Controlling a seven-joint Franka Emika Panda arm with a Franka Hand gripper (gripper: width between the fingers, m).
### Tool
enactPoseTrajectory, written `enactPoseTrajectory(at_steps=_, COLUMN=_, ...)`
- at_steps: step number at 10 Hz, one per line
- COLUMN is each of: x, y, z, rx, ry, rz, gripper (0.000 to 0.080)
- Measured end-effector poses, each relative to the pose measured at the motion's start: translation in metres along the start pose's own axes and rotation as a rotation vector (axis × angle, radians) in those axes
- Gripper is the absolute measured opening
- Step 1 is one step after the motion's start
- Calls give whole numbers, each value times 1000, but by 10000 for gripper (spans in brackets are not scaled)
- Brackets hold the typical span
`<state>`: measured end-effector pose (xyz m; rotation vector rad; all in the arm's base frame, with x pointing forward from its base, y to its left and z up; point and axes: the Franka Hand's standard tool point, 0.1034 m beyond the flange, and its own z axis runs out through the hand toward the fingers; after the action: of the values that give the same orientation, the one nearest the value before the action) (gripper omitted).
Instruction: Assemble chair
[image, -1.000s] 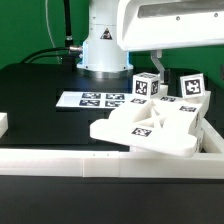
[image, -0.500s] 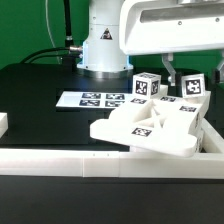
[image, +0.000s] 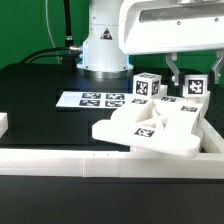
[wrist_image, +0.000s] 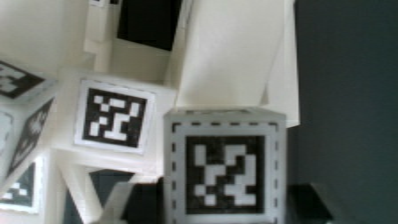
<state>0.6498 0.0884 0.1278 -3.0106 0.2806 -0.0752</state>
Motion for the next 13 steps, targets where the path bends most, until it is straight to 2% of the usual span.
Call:
enactPoseTrajectory(at_steps=1, x=0, y=0, z=0, rx=1, ry=-1, rz=14, gripper=282)
enactPoseTrajectory(at_steps=3, x=1, y=2, z=0, rx=6, ry=-6, rz=224, gripper=282)
enactPoseTrajectory(at_steps=9, x=1, y=1, z=1, rx=8, ry=-8, rz=621, gripper=284)
enactPoseTrajectory(at_steps=11, x=0, y=1, z=1, rx=44, ry=-19, rz=848, gripper=284)
enactPoseTrajectory(at_steps=13, x=0, y=2, z=1, rx=65, ry=-23, rz=990, gripper=284)
